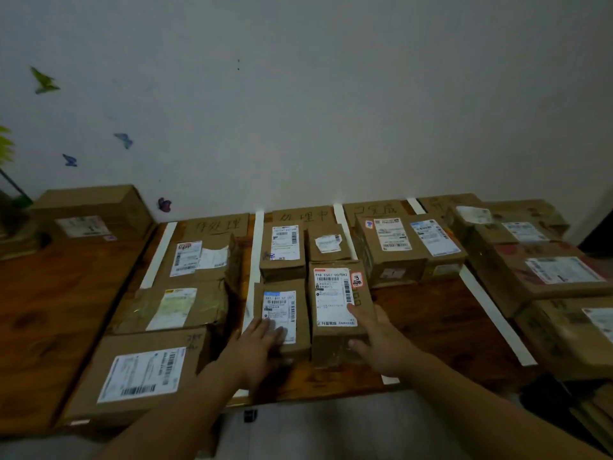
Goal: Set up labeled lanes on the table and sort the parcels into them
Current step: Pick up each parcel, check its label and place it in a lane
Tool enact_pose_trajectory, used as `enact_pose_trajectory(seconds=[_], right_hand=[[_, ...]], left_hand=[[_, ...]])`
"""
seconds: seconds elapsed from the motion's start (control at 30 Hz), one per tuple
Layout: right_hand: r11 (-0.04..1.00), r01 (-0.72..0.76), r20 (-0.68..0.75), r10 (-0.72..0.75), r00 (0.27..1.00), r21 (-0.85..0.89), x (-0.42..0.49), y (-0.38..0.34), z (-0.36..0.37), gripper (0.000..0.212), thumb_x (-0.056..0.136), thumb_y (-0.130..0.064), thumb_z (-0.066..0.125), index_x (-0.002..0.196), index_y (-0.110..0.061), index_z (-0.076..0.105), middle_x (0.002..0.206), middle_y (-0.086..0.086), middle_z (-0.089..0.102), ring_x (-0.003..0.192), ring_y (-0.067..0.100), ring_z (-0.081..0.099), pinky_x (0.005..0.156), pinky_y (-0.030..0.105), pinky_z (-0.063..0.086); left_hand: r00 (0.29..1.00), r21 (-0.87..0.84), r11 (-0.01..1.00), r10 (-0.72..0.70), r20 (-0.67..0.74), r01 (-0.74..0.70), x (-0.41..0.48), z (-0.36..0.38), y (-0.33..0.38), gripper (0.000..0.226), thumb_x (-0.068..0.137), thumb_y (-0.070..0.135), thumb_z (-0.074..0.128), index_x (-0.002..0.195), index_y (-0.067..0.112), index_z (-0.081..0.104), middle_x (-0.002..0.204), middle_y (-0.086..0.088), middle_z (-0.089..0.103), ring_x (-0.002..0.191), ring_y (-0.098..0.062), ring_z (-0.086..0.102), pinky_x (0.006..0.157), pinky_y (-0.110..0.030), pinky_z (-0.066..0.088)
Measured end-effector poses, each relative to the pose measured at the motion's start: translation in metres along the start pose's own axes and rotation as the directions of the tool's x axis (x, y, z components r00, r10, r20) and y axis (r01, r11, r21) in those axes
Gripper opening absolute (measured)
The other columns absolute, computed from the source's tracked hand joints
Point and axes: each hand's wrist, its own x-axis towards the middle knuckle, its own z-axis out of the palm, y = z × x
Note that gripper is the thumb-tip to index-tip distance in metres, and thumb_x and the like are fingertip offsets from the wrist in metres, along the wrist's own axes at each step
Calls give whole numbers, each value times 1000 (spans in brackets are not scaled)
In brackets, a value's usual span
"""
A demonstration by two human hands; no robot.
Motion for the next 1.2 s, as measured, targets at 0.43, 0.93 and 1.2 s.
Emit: enact_pose_trajectory(seconds=[0.43, 0.93, 1.2], right_hand=[[958, 138, -133, -175, 976, -251, 1, -140, -15, 77, 84, -67, 48, 149, -34, 22, 160, 2, 11, 146, 26, 10, 118, 48, 16], [827, 476, 176, -442, 879, -298, -26, -438, 211, 77, 87, -65, 48, 150, -29, 23, 157, 4, 19, 142, 26, 22, 113, 41, 27], [750, 610, 372, -507, 778, -254, -4, -534, 322, 76, 88, -63, 48, 150, -25, 24, 155, 6, 22, 143, 26, 18, 115, 36, 23]], left_hand=[[965, -138, 982, -158, -210, 131, -66, -38, -82, 67, 93, 44, 50, 150, 33, 14, 161, -2, 2, 147, -24, -6, 119, -47, 10], [748, -532, 675, -654, -113, 511, -339, 42, -387, 77, 92, 49, 52, 152, 30, 8, 160, -4, -1, 147, -30, -5, 118, -45, 11], [654, -610, 506, -756, 27, 610, -392, 103, -493, 76, 93, 45, 51, 152, 25, 8, 160, -8, -1, 146, -32, -4, 119, -43, 8]])
